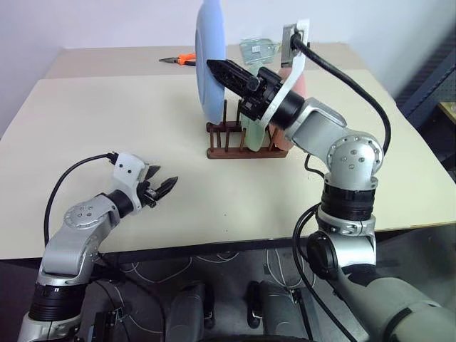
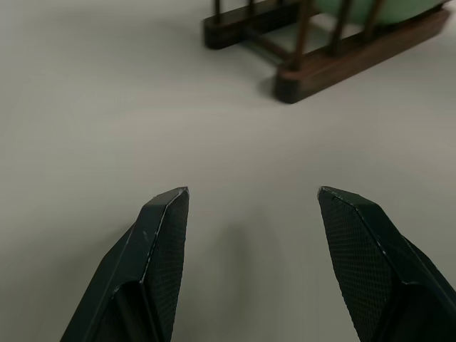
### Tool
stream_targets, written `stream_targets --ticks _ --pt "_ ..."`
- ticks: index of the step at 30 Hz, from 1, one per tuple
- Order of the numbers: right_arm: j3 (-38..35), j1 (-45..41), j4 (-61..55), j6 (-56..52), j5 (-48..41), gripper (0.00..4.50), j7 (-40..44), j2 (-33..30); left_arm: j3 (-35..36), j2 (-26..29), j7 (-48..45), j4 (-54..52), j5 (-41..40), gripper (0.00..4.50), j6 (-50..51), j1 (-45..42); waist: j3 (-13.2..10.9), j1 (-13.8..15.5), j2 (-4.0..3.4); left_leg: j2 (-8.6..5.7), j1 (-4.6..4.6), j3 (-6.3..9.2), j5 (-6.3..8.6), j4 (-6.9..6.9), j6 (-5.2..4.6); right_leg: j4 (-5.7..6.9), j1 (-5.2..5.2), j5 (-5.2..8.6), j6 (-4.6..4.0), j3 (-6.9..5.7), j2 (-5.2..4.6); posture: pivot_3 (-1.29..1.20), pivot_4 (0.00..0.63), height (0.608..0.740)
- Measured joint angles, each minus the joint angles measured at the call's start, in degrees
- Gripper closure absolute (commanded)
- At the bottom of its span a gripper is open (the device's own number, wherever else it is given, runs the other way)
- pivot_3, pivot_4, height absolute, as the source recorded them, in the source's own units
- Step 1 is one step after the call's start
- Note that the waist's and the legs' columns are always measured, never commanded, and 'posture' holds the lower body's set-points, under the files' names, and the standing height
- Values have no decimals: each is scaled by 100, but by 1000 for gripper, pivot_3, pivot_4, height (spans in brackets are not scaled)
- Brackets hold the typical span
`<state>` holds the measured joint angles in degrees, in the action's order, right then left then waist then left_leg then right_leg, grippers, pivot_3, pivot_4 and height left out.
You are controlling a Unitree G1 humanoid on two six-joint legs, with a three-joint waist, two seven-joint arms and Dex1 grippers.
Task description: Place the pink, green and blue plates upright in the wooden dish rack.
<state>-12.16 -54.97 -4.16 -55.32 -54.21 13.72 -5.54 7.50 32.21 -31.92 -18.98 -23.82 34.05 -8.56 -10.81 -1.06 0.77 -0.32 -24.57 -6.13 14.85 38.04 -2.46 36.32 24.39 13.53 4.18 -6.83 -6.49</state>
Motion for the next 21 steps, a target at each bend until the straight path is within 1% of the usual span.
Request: stream_targets --ticks 5,14,17,20,21 --pt "0 -27 388 -103 27 4500 -116 -45 0 -17 -28 -135 -92 1575 98 3 0 0 0 0 0 -5 -1 0 -3 1 0 0 1 2 4 0 150 740" --pt "15 -362 1209 72 479 4500 -167 -131 -18 4 -65 -367 -151 1575 279 144 0 7 0 2 0 -7 0 1 -5 1 0 0 1 3 5 0 150 740" --pt "22 -379 1375 77 582 3492 -116 -139 -28 4 -62 -376 -161 1501 296 143 0 7 0 2 0 -7 0 1 -5 1 0 0 1 3 5 0 150 740" --pt "111 -380 1468 155 775 2038 -8 -211 -117 4 -62 -378 -162 1501 313 143 -1 6 -1 2 0 -7 0 1 -5 1 0 0 1 3 5 0 150 740" --pt "278 -384 1451 305 964 1563 101 -301 -149 3 -61 -382 -164 1501 319 143 -1 4 -1 2 0 -8 0 1 -5 1 0 0 2 3 5 0 150 740"
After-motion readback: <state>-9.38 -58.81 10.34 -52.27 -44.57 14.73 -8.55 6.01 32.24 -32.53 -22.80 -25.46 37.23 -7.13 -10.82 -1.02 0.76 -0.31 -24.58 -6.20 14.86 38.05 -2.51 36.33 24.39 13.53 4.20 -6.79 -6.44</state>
